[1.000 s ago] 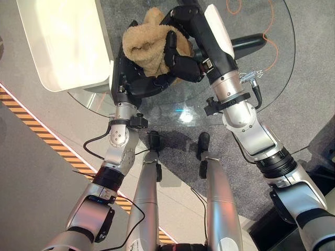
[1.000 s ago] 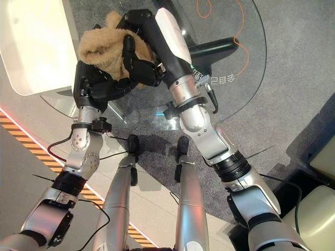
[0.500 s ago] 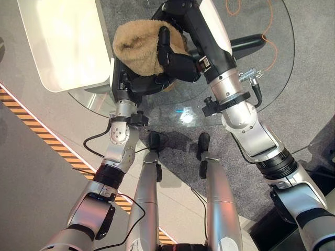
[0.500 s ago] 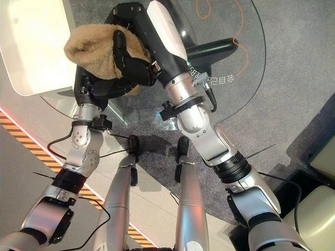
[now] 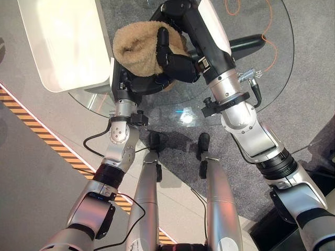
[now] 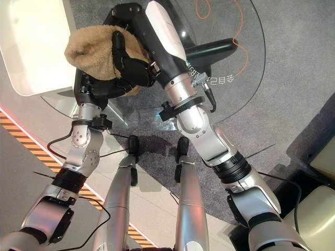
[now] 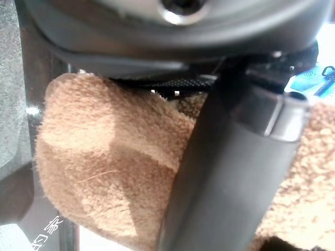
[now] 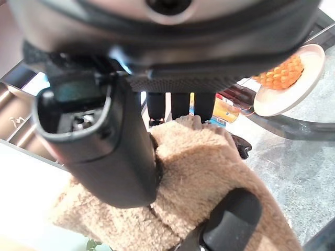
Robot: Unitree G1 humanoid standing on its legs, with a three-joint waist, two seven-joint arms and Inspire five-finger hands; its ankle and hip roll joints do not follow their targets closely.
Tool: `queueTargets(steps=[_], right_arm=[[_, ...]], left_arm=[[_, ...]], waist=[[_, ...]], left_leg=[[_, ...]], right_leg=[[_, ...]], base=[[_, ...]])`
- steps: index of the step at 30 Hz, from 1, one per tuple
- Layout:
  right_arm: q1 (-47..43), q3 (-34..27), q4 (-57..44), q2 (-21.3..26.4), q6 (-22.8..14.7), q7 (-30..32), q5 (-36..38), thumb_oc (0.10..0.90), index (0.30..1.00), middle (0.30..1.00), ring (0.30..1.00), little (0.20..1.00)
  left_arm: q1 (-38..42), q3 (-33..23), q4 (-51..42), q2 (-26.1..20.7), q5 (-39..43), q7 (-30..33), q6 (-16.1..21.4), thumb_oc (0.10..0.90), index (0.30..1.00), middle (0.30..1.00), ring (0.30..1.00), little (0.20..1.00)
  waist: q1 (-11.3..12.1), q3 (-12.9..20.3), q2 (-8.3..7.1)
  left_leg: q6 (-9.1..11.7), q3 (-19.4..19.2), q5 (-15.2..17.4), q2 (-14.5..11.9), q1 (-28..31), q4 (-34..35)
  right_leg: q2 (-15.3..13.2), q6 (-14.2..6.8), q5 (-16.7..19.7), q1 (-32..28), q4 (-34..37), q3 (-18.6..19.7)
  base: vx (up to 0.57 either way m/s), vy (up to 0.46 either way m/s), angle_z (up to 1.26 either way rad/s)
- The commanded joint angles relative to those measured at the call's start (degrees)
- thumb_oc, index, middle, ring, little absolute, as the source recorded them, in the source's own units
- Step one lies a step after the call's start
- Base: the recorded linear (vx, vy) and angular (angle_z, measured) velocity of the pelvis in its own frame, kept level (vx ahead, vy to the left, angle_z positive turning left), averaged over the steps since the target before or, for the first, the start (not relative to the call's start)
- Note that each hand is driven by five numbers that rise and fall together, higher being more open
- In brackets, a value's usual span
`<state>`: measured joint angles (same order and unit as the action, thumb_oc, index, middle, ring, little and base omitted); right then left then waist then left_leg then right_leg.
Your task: Wipe the table with a cloth and put it in the basket.
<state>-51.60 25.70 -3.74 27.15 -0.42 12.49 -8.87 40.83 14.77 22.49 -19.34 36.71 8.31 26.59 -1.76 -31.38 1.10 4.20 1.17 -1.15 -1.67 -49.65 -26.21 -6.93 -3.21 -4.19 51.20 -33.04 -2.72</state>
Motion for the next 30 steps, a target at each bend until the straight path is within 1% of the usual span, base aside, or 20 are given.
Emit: queueTargets(steps=[1, 10, 16, 30], right_arm=[[-9.3, -4.3, -12.3, -3.8, -6.6, 2.9, 0.6, 0.800, 0.900, 0.900, 0.900, 0.900], [-8.7, -4.8, -12.2, -4.2, -6.4, 4.0, 0.4, 0.800, 0.900, 0.900, 0.900, 0.900], [-8.6, -5.4, -12.4, -4.0, -6.1, 5.0, 0.6, 0.800, 0.900, 0.900, 0.900, 0.900], [-7.9, -6.9, -11.9, -3.7, -6.8, 7.4, 0.9, 0.800, 0.900, 0.900, 0.900, 0.900]], left_arm=[[5.8, -0.6, -4.4, 0.4, -4.2, -2.8, 6.1, 0.100, 0.300, 0.300, 0.300, 0.200], [5.3, -1.0, -4.5, 1.2, -1.4, -4.2, 6.6, 0.100, 0.300, 0.300, 0.300, 0.200], [5.1, -1.2, -4.6, 1.2, -1.5, -4.1, 6.9, 0.100, 0.300, 0.300, 0.300, 0.200], [4.5, -2.0, -5.1, 1.2, -1.6, -3.7, 6.9, 0.100, 0.300, 0.300, 0.300, 0.200]], waist=[[1.1, 1.6, -0.35], [1.0, 1.6, -0.33], [0.9, 1.6, -0.29], [0.8, 1.6, -0.23]], left_leg=[[-3.4, -2.4, 3.6, 4.2, 4.0, 1.3], [-3.5, -2.4, 3.6, 4.2, 3.9, 1.3], [-3.5, -2.5, 3.6, 4.2, 3.9, 1.5], [-3.5, -2.3, 3.6, 4.2, 3.7, 1.5]], right_leg=[[6.4, 1.3, -2.0, -3.2, 1.1, -3.1], [6.4, 1.3, -2.0, -3.0, 1.0, -3.1], [6.6, 1.4, -2.2, -3.0, 1.1, -3.0], [6.7, 1.5, -2.3, -2.9, 0.9, -3.0]], base=[[0.00, 0.000, 0.00], [0.00, 0.000, 0.00], [0.00, 0.000, 0.00], [0.00, 0.000, 0.00]])
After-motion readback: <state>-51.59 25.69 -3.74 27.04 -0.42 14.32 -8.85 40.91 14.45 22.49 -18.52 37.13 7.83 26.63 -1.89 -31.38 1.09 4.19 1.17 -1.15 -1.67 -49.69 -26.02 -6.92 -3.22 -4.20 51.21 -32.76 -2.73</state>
